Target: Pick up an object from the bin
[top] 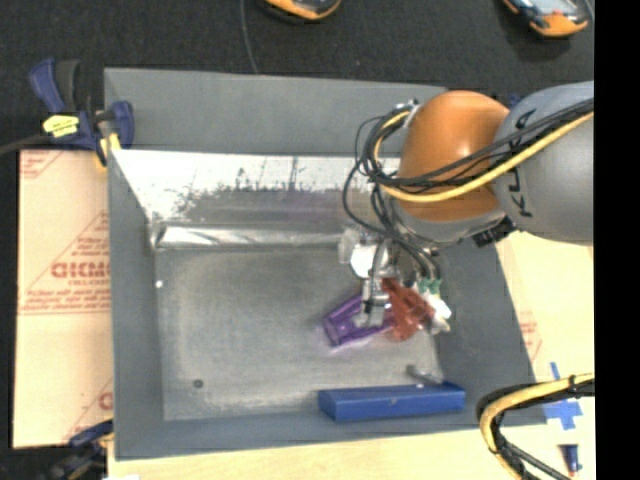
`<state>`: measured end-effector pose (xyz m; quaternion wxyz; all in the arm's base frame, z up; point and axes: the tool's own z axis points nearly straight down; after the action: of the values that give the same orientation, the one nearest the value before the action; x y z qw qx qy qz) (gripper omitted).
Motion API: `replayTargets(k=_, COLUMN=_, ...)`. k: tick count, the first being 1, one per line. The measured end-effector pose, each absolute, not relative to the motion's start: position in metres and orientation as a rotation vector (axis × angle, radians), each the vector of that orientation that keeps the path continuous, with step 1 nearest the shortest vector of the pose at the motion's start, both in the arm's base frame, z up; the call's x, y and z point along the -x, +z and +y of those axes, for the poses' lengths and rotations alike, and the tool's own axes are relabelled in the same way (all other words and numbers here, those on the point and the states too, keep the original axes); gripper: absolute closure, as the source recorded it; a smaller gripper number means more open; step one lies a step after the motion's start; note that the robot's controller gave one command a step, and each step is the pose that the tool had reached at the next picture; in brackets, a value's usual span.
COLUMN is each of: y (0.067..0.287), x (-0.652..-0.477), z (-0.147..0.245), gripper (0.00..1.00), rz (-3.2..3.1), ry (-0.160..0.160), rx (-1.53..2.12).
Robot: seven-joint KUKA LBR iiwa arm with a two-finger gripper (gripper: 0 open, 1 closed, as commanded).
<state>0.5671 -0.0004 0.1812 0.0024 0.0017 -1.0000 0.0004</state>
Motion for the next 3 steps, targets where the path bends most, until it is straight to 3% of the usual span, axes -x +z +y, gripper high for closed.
replayTargets(k=1, y=0.186, x=-0.569, z=0.000, gripper=0.00, rz=-3.145, ry=0.001, rx=-0.005)
replayTargets(k=2, y=0.132, x=-0.533, z=-0.031, gripper=0.00, rz=-3.147, ry=0.001, rx=-0.108)
replayTargets(k=3, y=0.098, x=-0.538, z=-0.037, gripper=0.00, rz=-3.134, ry=0.003, rx=-0.425)
